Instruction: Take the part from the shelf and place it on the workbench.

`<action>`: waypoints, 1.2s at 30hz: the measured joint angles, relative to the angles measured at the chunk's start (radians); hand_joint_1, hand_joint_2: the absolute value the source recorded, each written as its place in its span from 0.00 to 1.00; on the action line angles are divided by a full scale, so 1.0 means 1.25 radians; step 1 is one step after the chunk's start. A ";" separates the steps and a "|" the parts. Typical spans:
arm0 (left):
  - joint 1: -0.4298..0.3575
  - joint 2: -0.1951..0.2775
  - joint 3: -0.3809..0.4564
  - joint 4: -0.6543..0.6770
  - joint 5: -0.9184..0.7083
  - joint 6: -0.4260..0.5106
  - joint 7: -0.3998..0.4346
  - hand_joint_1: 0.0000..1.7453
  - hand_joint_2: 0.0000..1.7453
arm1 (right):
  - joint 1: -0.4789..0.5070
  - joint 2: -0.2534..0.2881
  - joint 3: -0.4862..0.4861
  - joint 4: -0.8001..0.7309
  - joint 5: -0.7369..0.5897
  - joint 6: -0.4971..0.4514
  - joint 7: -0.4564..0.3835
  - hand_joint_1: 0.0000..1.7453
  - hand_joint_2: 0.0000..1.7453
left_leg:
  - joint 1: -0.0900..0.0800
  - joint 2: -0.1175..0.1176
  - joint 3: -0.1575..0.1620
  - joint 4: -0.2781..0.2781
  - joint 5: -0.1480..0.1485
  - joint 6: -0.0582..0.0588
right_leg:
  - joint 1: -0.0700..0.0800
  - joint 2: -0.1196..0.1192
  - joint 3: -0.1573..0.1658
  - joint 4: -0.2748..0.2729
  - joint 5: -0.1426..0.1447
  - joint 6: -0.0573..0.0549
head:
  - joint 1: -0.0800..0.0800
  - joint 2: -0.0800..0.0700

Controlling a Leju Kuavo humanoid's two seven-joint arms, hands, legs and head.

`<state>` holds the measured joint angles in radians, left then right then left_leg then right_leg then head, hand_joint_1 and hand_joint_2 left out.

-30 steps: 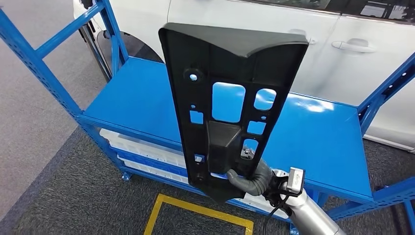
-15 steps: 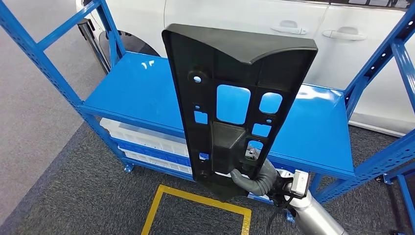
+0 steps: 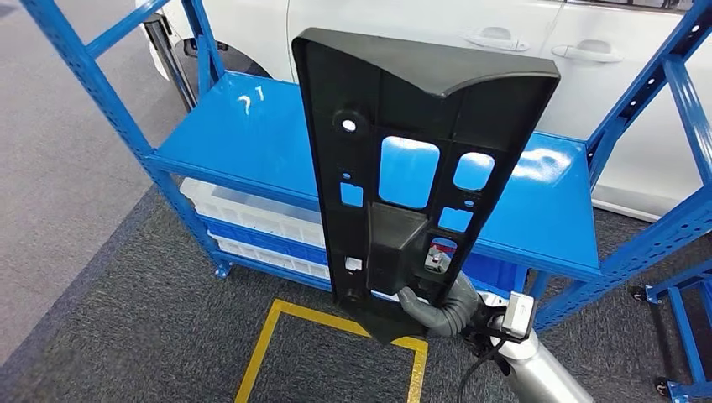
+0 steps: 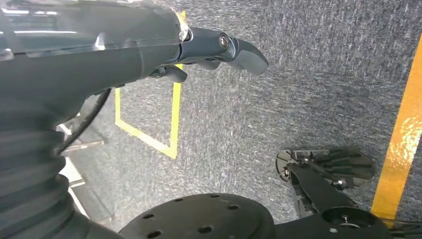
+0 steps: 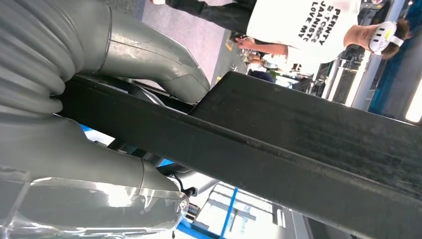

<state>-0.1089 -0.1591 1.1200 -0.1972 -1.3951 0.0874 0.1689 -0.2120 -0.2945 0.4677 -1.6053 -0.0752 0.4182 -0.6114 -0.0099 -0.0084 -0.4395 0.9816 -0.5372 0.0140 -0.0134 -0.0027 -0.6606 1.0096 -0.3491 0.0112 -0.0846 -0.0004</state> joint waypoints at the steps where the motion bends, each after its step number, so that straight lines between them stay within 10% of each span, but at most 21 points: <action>1: 0.000 0.000 0.000 0.000 0.000 0.000 0.000 0.00 1.00 | 0.000 0.000 0.000 0.000 0.000 0.000 0.000 1.00 1.00 | 0.000 0.000 0.000 0.000 0.001 0.001 | 0.000 0.000 0.000 0.000 0.001 0.001 | 0.000 0.000; 3: 0.000 0.000 -0.001 0.000 -0.001 -0.001 0.000 0.00 1.00 | 0.002 0.000 -0.002 -0.001 0.000 -0.002 0.003 1.00 1.00 | 0.002 0.002 -0.005 -0.004 0.009 0.006 | 0.000 0.001 -0.002 0.001 -0.001 0.004 | 0.000 0.000; 7: -0.008 -0.001 -0.004 0.000 0.000 -0.002 -0.006 0.00 1.00 | 0.023 0.004 -0.014 -0.017 -0.001 -0.004 0.014 1.00 1.00 | 0.000 0.009 -0.092 0.008 0.075 0.024 | -0.002 0.002 0.001 0.166 -0.117 0.015 | 0.000 0.000; 10: -0.015 -0.002 -0.004 0.000 0.000 -0.002 -0.009 0.00 1.00 | 0.029 0.007 -0.020 -0.031 -0.002 -0.006 0.017 1.00 1.00 | -0.004 0.009 -0.131 0.021 0.103 0.015 | 0.006 0.001 0.123 0.028 -0.122 0.000 | 0.000 0.000; 12: -0.016 -0.002 -0.005 0.000 0.000 -0.001 -0.011 0.00 1.00 | 0.032 0.009 -0.023 -0.039 -0.001 -0.010 0.018 1.00 1.00 | -0.004 0.009 -0.136 0.020 0.116 0.007 | 0.010 0.001 0.140 -0.013 -0.130 -0.008 | 0.000 0.000; 14: -0.016 -0.001 -0.005 0.000 0.001 0.000 -0.012 0.00 1.00 | 0.037 0.014 -0.026 -0.043 0.000 -0.012 0.020 1.00 1.00 | -0.004 0.007 -0.143 0.024 0.111 -0.001 | 0.005 -0.003 0.130 -0.019 -0.113 -0.016 | 0.000 0.000; 19: -0.020 0.001 -0.005 0.000 0.001 0.000 -0.017 0.00 1.00 | 0.047 0.028 -0.038 -0.048 0.002 -0.010 0.022 1.00 1.00 | 0.000 0.005 -0.173 0.209 -0.042 -0.021 | 0.000 -0.007 0.073 -0.025 -0.060 -0.024 | 0.000 0.000; 21: -0.019 0.001 -0.006 0.000 0.000 0.001 -0.017 0.00 1.00 | 0.049 0.031 -0.042 -0.048 0.002 -0.007 0.022 1.00 1.00 | 0.004 0.005 -0.148 0.232 -0.017 -0.026 | -0.001 -0.007 0.044 -0.019 -0.042 -0.020 | 0.000 0.000; 23: -0.014 0.001 -0.008 0.000 -0.002 0.001 -0.015 0.00 1.00 | 0.051 0.033 -0.046 -0.048 0.002 -0.005 0.023 1.00 1.00 | 0.010 0.003 -0.082 0.155 0.020 -0.032 | -0.003 -0.006 0.015 -0.009 -0.027 -0.012 | 0.000 0.000; 25: -0.006 0.001 -0.010 0.000 -0.001 0.002 -0.019 0.00 1.00 | 0.051 0.034 -0.051 -0.048 0.002 -0.004 0.023 1.00 1.00 | 0.012 -0.001 -0.014 0.047 0.005 -0.028 | -0.002 -0.003 -0.004 0.002 -0.015 -0.001 | 0.000 0.000; 28: 0.002 0.000 -0.010 0.000 0.001 0.004 -0.027 0.00 1.00 | 0.053 0.035 -0.060 -0.049 0.002 -0.005 0.024 1.00 1.00 | 0.008 -0.002 0.000 0.005 -0.009 -0.002 | -0.001 -0.001 -0.012 0.002 0.005 0.012 | 0.000 0.000; 31: 0.003 -0.001 -0.011 0.000 0.001 0.005 -0.030 0.00 1.00 | 0.055 0.036 -0.064 -0.049 0.005 -0.009 0.029 1.00 1.00 | 0.008 0.004 -0.017 0.005 0.011 0.019 | -0.004 -0.001 -0.038 0.060 -0.041 0.022 | 0.000 0.000; 34: 0.004 -0.001 -0.011 0.000 0.001 0.007 -0.032 0.00 1.00 | 0.057 0.037 -0.065 -0.048 0.007 -0.013 0.034 1.00 1.00 | 0.001 0.006 -0.036 0.007 0.028 0.027 | -0.003 -0.001 -0.089 0.216 -0.128 0.025 | 0.000 0.000; 36: 0.004 -0.002 -0.011 0.000 0.001 0.007 -0.032 0.00 1.00 | 0.058 0.038 -0.065 -0.047 0.007 -0.013 0.036 1.00 1.00 | -0.006 0.002 -0.044 0.007 0.035 0.029 | 0.002 0.000 -0.075 0.227 -0.126 0.016 | 0.000 0.000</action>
<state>-0.1044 -0.1613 1.1067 -0.1972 -1.3943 0.0958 0.1284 -0.1392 -0.2468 0.3864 -1.6643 -0.0662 0.4023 -0.5670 -0.0169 -0.0057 -0.4943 0.9906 -0.4939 0.0504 -0.0109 -0.0029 -0.7539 1.2935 -0.5061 0.0312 -0.0847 -0.0004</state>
